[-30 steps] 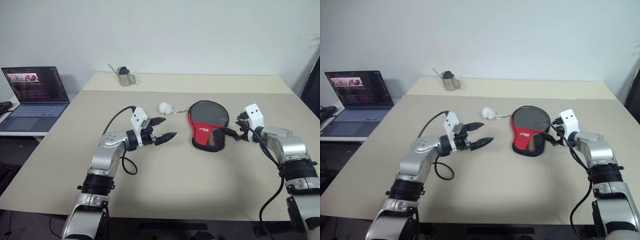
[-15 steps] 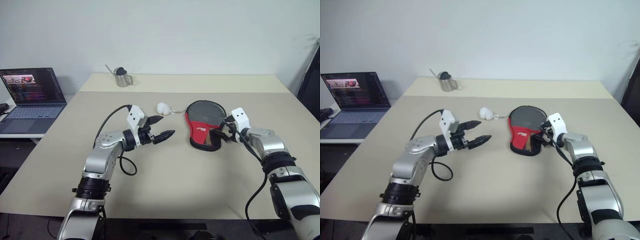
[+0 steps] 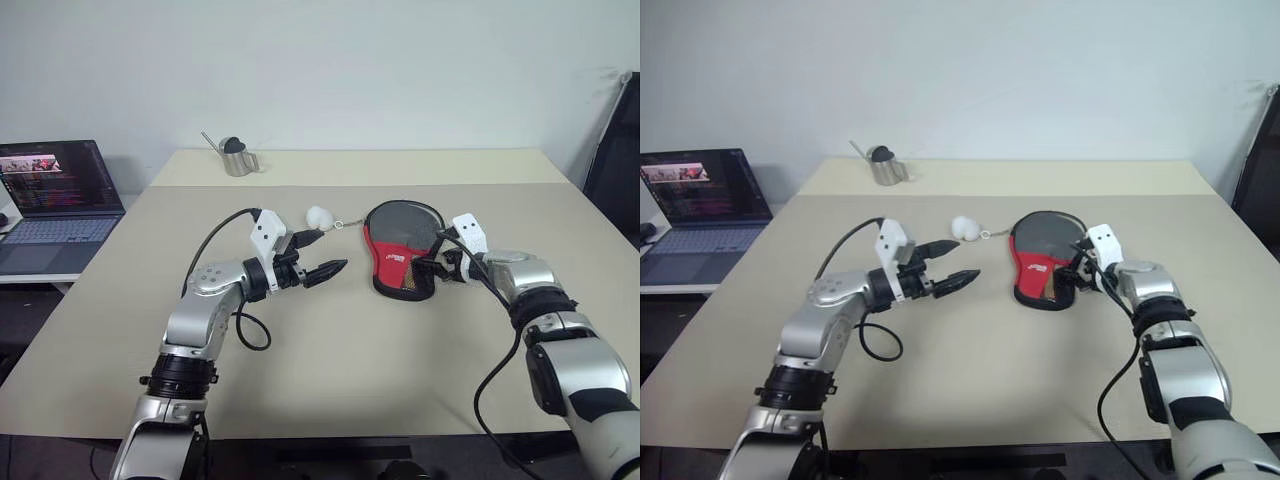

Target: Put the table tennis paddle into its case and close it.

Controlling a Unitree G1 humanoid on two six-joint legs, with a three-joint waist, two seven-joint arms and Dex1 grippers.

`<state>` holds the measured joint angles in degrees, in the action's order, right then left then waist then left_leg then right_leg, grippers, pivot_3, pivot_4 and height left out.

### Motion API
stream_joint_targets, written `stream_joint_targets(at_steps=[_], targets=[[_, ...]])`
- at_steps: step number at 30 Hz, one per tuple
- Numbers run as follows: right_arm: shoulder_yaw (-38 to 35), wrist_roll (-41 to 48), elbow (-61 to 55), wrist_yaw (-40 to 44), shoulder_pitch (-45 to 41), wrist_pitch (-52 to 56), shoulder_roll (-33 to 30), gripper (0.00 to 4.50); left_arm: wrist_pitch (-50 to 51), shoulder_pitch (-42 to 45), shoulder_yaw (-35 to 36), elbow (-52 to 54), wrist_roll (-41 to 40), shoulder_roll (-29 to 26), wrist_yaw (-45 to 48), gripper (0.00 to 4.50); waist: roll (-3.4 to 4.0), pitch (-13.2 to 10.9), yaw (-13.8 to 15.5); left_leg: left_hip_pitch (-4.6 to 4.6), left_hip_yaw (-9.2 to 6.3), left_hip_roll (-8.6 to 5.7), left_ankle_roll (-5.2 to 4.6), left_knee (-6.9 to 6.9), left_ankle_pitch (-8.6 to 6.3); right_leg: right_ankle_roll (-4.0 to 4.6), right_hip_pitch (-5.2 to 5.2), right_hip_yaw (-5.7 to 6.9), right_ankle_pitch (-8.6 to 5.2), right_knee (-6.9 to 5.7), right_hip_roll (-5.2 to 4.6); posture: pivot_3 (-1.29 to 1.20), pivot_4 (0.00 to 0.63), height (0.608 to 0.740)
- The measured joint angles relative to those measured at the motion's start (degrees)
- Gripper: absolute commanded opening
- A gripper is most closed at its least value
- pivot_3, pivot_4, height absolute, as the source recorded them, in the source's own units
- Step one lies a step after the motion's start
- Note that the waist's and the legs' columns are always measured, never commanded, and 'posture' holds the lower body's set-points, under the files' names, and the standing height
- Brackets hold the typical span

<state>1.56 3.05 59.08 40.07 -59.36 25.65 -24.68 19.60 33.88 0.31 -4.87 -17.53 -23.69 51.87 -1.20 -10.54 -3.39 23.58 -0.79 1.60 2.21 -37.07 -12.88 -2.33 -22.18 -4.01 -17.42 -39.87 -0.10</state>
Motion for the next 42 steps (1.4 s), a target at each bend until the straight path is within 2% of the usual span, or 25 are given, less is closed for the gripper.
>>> stream_joint_targets(at_steps=[6,10,18,28,32,42], targets=[[-0.44,0.41,-0.94,1.44,0.03,2.64,1.65,1.15,-0.01,-1.47,0.00,0.18,0.00,-1.19,0.11,4.26,-0.05,0.05,-0.19,-0.19,0.02,0.03,0.00,0.02,0.00,0.00,0.14,-0.02,0.00,-0.03,0.06,0.00,0.150,0.740],[-0.79,0.47,-1.75,1.32,0.23,3.61,2.84,0.06,-0.01,-2.75,-0.01,0.32,0.00,-3.02,0.90,4.26,-0.06,0.06,-0.61,-0.22,0.02,0.05,0.00,0.03,0.00,0.00,0.14,-0.04,0.00,-0.05,0.06,0.00,0.150,0.740],[-2.40,1.74,-8.48,0.90,2.84,8.15,4.62,0.02,1.80,-8.67,0.04,4.42,-1.71,-8.87,5.75,4.26,-0.06,0.06,-1.50,-0.22,0.00,0.08,0.00,0.13,0.00,0.07,0.12,-0.04,-0.05,-0.02,0.06,0.00,0.150,0.740],[0.31,6.74,-37.21,3.84,14.34,27.02,4.30,0.02,10.15,-14.54,1.61,14.82,-10.51,-15.06,10.36,4.26,-0.06,0.06,-1.57,-0.10,-0.04,0.11,0.00,0.20,-0.01,0.17,-0.04,-0.02,-0.13,-0.02,0.08,0.00,0.150,0.740],[1.80,9.75,-48.32,4.94,19.23,33.67,2.30,0.02,11.10,-16.73,1.60,17.60,-11.68,-16.18,11.26,4.26,-0.07,0.05,-1.29,0.05,-0.11,0.08,0.00,0.17,-0.01,0.16,-0.07,0.04,-0.14,0.07,0.06,0.00,0.150,0.740],[0.27,17.80,-71.44,2.96,32.01,48.10,-1.97,0.02,9.98,-26.60,2.25,21.48,-11.69,-24.84,16.56,4.26,-0.06,0.05,-1.08,0.25,-0.32,0.08,0.00,0.20,-0.02,0.20,-0.10,0.08,-0.17,0.33,0.05,0.00,0.150,0.740]])
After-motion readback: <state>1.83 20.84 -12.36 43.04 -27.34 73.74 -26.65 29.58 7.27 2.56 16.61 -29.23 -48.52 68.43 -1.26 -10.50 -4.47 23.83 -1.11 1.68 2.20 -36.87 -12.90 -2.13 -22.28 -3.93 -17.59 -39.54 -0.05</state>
